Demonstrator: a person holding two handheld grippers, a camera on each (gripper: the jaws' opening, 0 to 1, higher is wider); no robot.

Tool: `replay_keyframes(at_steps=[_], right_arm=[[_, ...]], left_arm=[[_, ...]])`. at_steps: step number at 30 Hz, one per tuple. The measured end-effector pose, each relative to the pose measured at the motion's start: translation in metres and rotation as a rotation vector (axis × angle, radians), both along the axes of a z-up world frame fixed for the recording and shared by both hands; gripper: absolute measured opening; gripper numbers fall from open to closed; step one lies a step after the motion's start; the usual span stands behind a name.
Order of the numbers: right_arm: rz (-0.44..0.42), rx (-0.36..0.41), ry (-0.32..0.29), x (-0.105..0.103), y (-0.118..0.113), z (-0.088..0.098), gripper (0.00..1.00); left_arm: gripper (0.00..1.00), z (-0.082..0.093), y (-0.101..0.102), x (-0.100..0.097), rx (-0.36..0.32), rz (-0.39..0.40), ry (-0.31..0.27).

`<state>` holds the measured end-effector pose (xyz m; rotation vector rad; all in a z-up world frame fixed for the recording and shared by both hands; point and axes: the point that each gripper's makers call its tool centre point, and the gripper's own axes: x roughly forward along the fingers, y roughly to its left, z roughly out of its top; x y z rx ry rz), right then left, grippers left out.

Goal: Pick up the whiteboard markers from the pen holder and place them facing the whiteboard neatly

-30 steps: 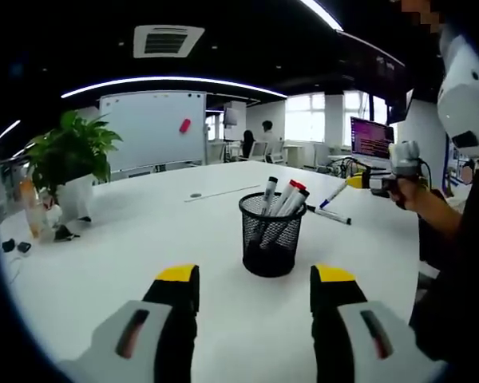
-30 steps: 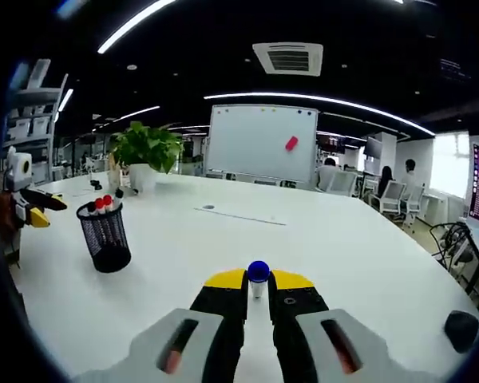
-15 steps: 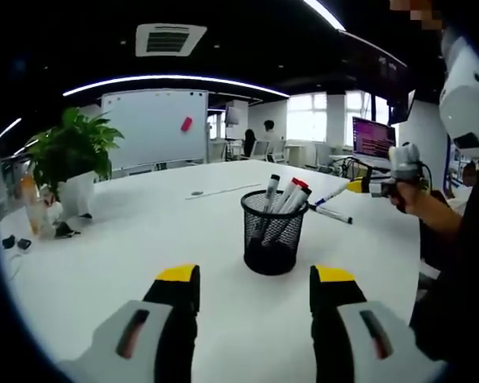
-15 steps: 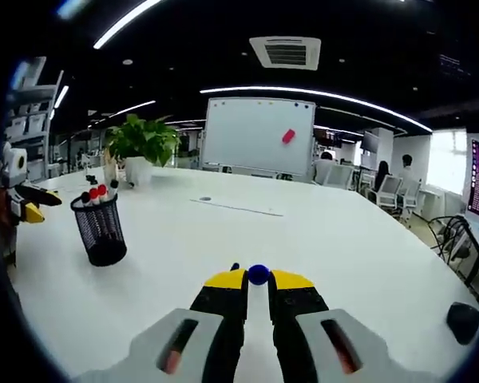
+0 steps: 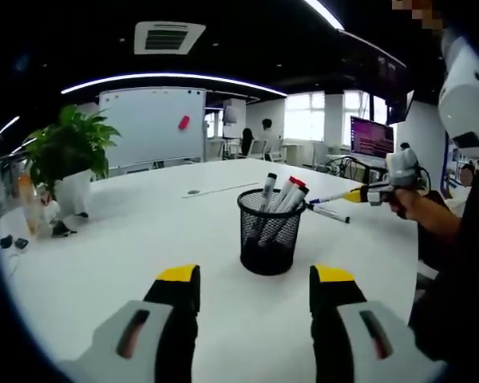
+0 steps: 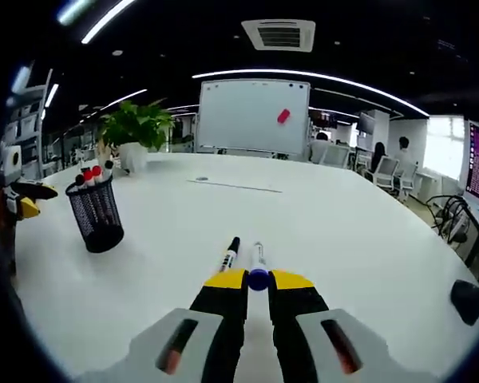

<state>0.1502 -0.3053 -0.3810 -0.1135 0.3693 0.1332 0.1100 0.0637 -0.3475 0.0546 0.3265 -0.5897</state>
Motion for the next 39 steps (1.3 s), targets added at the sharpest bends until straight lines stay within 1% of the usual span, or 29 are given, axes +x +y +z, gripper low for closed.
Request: replay_keyframes(at_steps=[6, 16, 17, 19, 33, 36, 39], right_arm=[[-0.010, 0.012, 0.040, -0.002, 0.001, -0.011, 0.13], [-0.013, 0.018, 0.062, -0.002, 0.002, -0.020, 0.13], [-0.014, 0.021, 0.071, -0.003, 0.002, -0.025, 0.13], [-0.014, 0.023, 0.077, -0.004, 0.002, -0.027, 0.13], [-0.008, 0.025, 0.102, -0.008, 0.003, -0.035, 0.13], [-0.002, 0.041, 0.105, -0.008, 0.006, -0.036, 0.13], [-0.027, 0.053, 0.123, -0.009, 0.005, -0.040, 0.13]], left_arm=[[0.56, 0.001, 0.000, 0.001, -0.003, -0.004, -0.003], [0.56, -0.002, 0.002, 0.000, -0.004, 0.001, 0.002], [0.56, -0.002, 0.003, 0.000, -0.005, 0.005, 0.004], [0.56, -0.003, 0.003, 0.000, -0.004, 0.005, 0.005], [0.56, -0.003, 0.002, -0.001, -0.003, 0.007, 0.006], [0.56, -0.004, 0.002, -0.001, -0.002, 0.006, 0.007], [0.56, -0.004, 0.001, -0.001, -0.003, 0.004, 0.007]])
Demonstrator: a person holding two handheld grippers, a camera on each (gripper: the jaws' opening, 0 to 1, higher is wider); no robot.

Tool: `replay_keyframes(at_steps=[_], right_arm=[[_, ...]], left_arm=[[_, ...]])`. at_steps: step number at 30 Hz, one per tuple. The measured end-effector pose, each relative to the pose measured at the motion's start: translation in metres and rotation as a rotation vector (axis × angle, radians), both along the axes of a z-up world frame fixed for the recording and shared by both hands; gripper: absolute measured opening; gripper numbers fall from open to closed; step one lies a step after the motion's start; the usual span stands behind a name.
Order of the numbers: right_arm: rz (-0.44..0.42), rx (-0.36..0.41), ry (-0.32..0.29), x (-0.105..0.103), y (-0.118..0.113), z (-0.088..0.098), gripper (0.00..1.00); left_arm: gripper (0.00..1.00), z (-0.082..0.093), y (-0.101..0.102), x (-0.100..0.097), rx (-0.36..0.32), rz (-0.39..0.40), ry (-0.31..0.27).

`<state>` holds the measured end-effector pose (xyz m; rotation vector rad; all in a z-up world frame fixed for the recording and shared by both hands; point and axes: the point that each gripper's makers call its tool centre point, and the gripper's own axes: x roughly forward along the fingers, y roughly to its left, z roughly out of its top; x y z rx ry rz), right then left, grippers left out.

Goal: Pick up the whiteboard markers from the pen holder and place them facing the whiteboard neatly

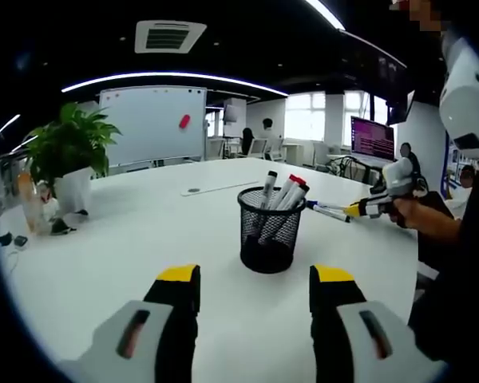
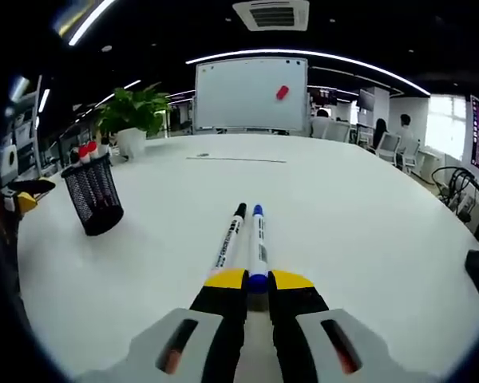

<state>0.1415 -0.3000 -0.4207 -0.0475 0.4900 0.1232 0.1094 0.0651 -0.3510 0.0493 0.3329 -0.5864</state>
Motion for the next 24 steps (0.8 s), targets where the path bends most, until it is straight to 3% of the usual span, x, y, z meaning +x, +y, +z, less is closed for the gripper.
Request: replay_keyframes(at_steps=[4, 24], right_arm=[[-0.024, 0.021, 0.021, -0.0010, 0.0004, -0.0052, 0.14], [-0.041, 0.055, 0.006, -0.0024, 0.0038, -0.0042, 0.14]], left_arm=[[0.56, -0.0003, 0.0001, 0.0005, 0.000, -0.001, 0.001], [0.56, -0.0009, 0.0015, 0.0008, -0.001, 0.003, 0.003]])
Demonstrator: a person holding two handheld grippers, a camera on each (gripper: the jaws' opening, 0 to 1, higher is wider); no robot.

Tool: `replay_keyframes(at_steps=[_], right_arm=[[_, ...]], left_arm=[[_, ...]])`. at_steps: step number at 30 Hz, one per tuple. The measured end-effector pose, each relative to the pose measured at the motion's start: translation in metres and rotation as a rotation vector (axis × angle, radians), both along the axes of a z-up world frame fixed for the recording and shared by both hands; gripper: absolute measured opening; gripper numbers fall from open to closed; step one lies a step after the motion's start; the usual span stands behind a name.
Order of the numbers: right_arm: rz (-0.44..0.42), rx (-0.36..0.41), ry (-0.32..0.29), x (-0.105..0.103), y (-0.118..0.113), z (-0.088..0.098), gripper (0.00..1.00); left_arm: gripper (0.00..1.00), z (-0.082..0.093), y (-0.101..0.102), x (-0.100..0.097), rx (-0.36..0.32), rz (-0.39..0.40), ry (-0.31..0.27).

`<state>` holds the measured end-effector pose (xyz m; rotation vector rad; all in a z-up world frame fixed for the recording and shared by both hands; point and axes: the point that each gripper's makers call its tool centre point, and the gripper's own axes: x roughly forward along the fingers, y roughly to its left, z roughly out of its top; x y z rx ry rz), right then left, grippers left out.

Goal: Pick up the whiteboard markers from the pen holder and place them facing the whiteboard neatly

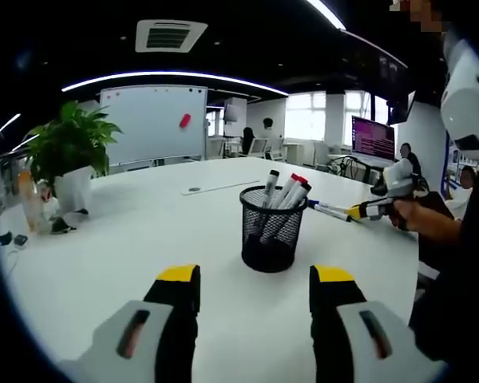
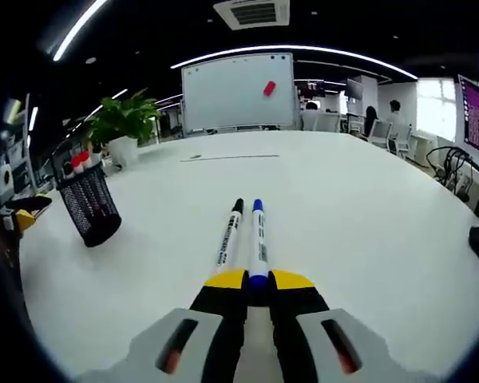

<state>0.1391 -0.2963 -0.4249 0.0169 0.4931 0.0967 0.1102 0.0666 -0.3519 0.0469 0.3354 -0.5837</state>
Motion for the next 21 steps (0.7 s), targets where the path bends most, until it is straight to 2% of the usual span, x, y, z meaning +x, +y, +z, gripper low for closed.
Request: replay_keyframes(at_steps=[21], right_arm=[[-0.006, 0.017, -0.001, -0.0021, -0.0023, 0.0005, 0.14]], left_arm=[[0.56, -0.0006, -0.0016, -0.0008, 0.000, 0.000, 0.002]])
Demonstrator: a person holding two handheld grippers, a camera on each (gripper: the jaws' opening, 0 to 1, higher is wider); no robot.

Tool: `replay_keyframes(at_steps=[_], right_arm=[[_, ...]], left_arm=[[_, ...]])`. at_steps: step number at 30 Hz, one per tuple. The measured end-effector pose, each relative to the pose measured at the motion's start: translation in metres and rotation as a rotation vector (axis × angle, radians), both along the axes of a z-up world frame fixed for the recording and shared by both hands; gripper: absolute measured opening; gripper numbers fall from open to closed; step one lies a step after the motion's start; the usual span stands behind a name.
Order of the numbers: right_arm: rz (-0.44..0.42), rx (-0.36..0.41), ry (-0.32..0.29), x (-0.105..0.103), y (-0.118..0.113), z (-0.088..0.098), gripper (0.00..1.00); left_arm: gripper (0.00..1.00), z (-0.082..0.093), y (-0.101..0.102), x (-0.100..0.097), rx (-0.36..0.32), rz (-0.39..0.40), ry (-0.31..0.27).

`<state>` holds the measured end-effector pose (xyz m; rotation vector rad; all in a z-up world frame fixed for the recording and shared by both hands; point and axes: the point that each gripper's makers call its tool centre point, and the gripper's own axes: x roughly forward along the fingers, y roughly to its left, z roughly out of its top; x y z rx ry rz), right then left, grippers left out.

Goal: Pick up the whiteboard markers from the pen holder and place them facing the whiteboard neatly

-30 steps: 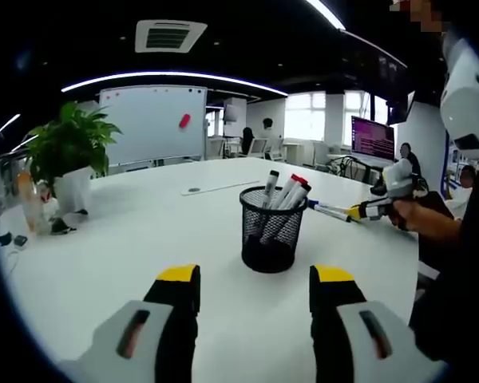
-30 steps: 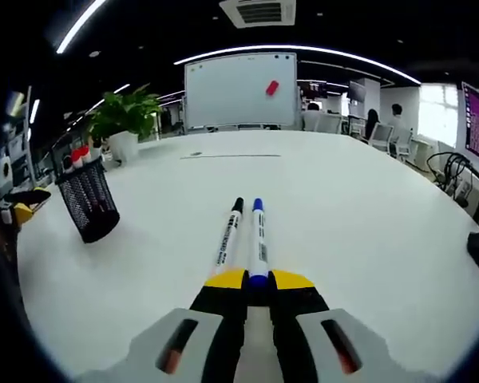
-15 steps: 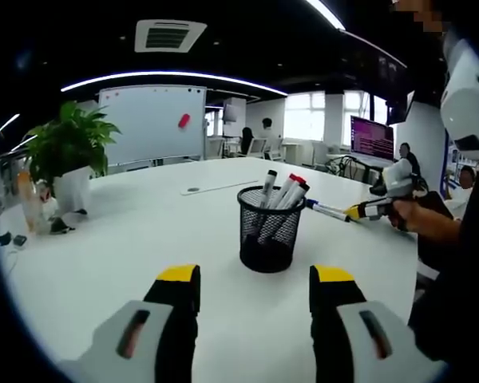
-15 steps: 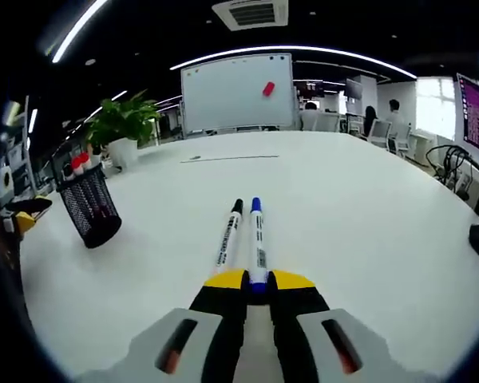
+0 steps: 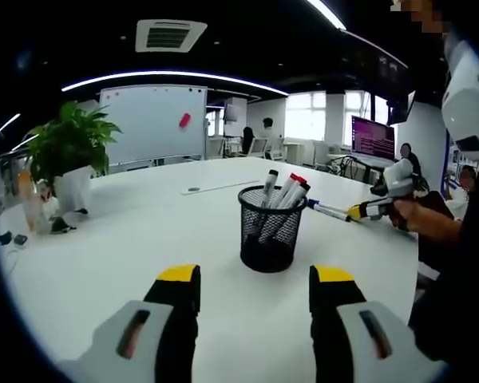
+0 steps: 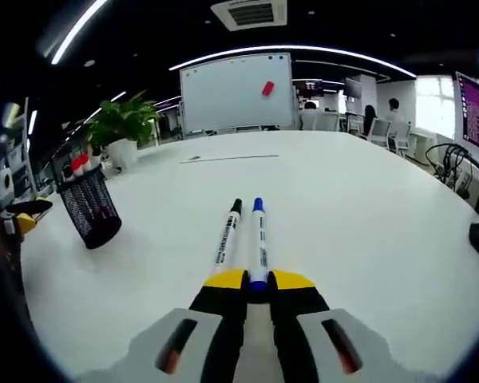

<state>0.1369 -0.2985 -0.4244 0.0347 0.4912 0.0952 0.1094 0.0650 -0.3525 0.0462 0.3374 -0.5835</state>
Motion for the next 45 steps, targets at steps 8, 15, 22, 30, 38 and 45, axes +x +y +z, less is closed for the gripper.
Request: replay_keyframes(at_steps=[8, 15, 22, 30, 38, 45], right_arm=[[-0.001, 0.009, -0.017, 0.001, -0.002, 0.004, 0.20], [-0.001, -0.005, -0.025, 0.001, -0.004, 0.006, 0.20], [0.002, -0.012, -0.041, 0.003, -0.005, 0.009, 0.25], [-0.005, -0.002, -0.072, 0.004, -0.007, 0.018, 0.28], [0.008, -0.024, -0.107, 0.009, -0.008, 0.025, 0.28], [0.068, -0.061, -0.182, 0.013, -0.007, 0.046, 0.28]], left_arm=[[0.56, 0.000, 0.002, 0.001, -0.003, 0.004, 0.002], [0.56, 0.000, 0.003, 0.000, -0.006, 0.006, 0.001], [0.56, 0.000, 0.003, 0.000, -0.008, 0.007, -0.001], [0.56, 0.001, 0.005, 0.000, -0.010, 0.010, -0.004], [0.58, 0.004, 0.004, 0.000, -0.041, 0.013, -0.008], [0.58, -0.001, 0.014, 0.003, -0.069, 0.034, 0.001]])
